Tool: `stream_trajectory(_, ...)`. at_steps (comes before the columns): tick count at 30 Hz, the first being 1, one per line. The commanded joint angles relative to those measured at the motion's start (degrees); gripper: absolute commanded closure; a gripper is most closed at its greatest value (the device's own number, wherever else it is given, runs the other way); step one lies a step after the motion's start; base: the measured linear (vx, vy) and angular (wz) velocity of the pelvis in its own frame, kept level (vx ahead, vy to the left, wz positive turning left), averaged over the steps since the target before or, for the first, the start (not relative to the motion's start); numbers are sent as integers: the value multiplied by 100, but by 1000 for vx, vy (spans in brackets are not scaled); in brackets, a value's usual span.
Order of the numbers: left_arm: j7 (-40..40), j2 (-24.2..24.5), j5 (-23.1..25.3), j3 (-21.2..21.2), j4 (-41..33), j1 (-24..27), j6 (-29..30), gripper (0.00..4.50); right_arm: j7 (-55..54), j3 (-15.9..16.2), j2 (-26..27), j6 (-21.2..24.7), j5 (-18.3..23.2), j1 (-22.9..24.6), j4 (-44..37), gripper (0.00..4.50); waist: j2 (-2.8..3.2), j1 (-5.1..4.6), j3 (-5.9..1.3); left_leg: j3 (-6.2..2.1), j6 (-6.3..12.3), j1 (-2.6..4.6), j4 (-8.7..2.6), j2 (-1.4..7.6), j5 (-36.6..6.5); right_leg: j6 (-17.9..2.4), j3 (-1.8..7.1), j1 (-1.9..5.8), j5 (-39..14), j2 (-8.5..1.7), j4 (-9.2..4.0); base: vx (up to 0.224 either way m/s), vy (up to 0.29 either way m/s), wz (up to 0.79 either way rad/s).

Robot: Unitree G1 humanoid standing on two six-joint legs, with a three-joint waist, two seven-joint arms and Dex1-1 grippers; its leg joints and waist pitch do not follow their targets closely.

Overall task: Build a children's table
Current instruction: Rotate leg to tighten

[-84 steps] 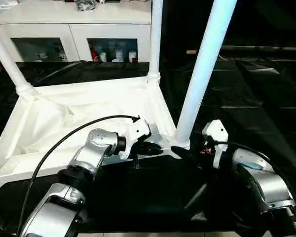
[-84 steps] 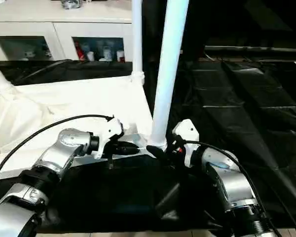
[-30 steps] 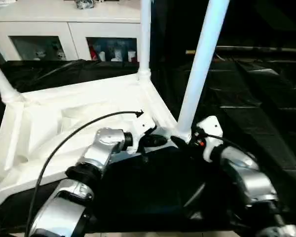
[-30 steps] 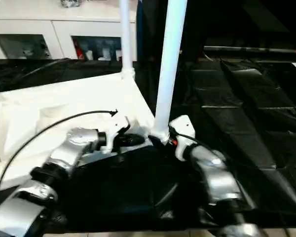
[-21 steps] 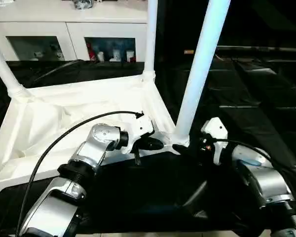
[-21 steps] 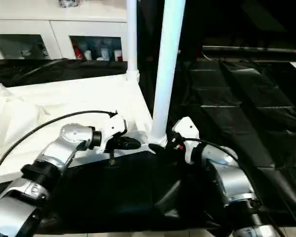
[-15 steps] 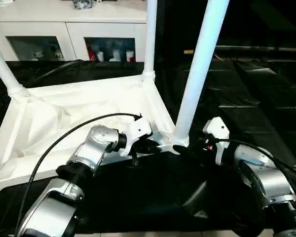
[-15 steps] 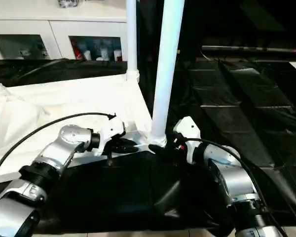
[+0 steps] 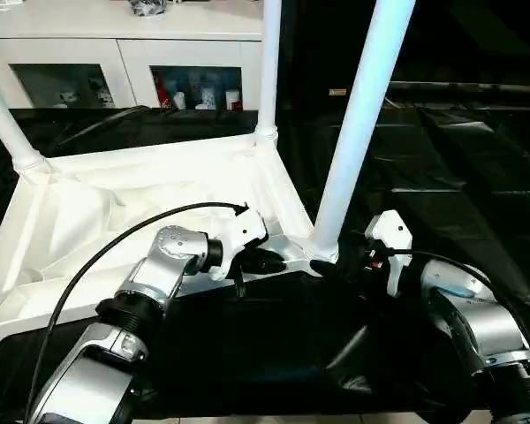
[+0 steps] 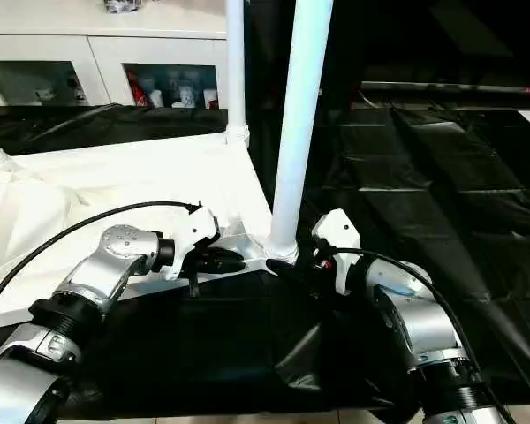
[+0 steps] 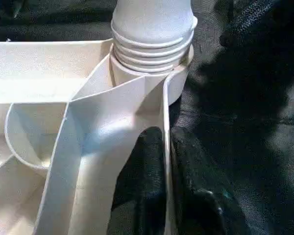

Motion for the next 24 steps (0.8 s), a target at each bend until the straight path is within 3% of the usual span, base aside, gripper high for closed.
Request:
stream_trajectory(1, -22, 40, -6, -34, 23, 113, 121, 440, 93, 47, -43, 41, 23, -5, -85, 46, -94, 29, -326, 78, 535, -33, -308, -12, -787, -1504, 135, 340, -438, -138, -382, 0, 0, 0)
stream_trajectory(7, -260, 129, 100, -265, -61, 179, 222, 447, 126, 109, -69, 8, -35, -81, 12, 46, -92, 30, -332, 76, 571, -30, -305, -8, -720, -1554, 133, 345, -295, -139, -359, 0, 0, 0)
stream_trajectory(14, -578, 205, 30, -352, -271, 190, 341, 447, 200, 313, -191, -23, -339, -314, 390, 46, -83, 29, -313, 82, 455, -20, -317, -8, -928, -1534, 134, 327, -621, -137, -391, 0, 0, 0)
stream_trajectory(22, -721, 236, -117, -346, -501, 241, 417, 447, 222, 317, -125, -75, -329, -580, 741, 46, -99, 41, -340, 88, 575, -21, -289, -14, -695, -1656, 130, 343, -113, -133, -333, 0, 0, 0)
stream_trajectory(24, -707, 234, -112, -348, -513, 259, 424, 450, 262, 304, -111, -90, -292, -617, 788, 74, -97, 45, -338, 85, 594, -21, -290, -11, -669, -1668, 128, 345, -94, -132, -328, 0, 0, 0)
